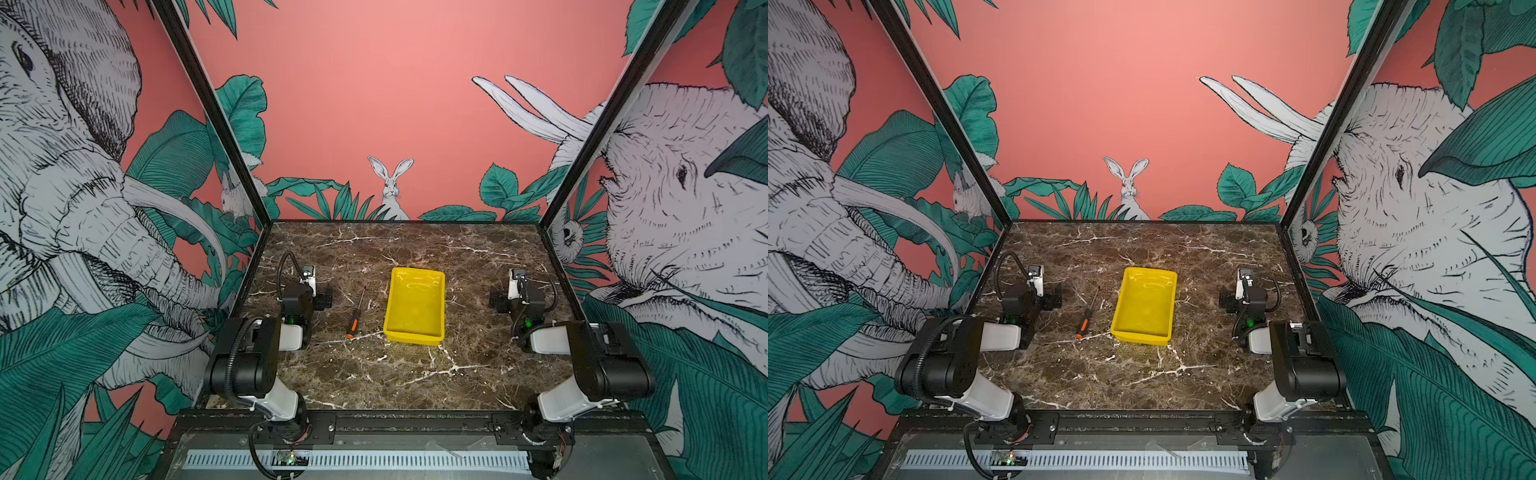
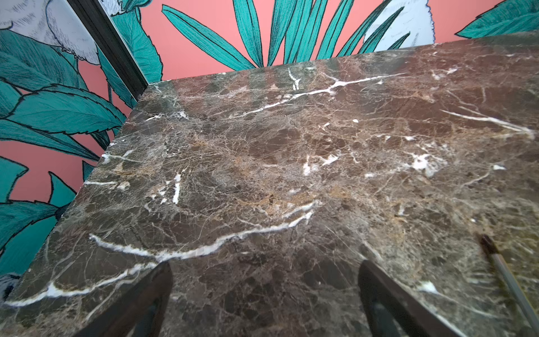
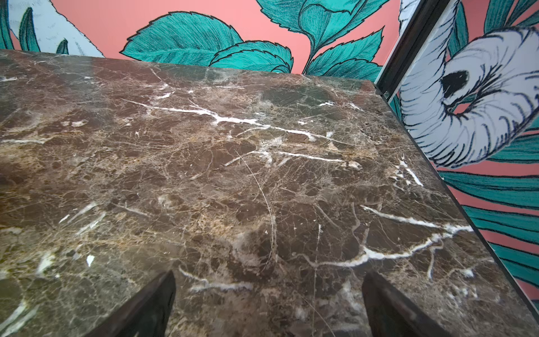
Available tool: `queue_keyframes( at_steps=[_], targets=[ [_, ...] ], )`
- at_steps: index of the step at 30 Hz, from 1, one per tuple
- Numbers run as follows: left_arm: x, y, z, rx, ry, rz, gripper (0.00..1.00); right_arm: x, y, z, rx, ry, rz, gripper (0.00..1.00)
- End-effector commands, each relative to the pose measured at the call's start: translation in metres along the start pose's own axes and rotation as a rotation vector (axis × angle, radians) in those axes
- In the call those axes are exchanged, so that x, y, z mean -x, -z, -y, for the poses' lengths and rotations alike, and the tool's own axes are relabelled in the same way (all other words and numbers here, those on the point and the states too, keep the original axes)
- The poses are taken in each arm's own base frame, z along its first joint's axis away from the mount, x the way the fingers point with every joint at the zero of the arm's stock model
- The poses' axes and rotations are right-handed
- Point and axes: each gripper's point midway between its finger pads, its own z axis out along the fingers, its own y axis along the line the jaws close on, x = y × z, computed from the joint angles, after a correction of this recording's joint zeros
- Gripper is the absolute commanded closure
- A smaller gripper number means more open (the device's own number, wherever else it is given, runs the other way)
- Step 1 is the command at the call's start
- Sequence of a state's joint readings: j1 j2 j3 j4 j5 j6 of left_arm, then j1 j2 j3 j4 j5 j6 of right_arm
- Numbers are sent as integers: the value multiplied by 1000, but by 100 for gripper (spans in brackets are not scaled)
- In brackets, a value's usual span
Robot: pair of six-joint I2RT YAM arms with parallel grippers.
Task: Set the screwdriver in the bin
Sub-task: 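Move the left gripper down over the black-and-orange screwdriver handle while the right arm shifts slightly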
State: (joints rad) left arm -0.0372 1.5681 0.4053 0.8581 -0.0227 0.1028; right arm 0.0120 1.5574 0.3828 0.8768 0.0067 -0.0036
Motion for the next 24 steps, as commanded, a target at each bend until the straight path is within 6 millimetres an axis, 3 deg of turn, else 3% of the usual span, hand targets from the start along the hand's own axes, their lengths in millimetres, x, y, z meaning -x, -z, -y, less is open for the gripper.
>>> queue_keyframes(
  at_steps=[1,24],
  targets=[
    [12,1,0,-4,-14,31,0,15,0,2,-6,-5,46,1],
    [11,0,-1,0,-11,26,0,15,0,2,-7,-5,46,1]
  ],
)
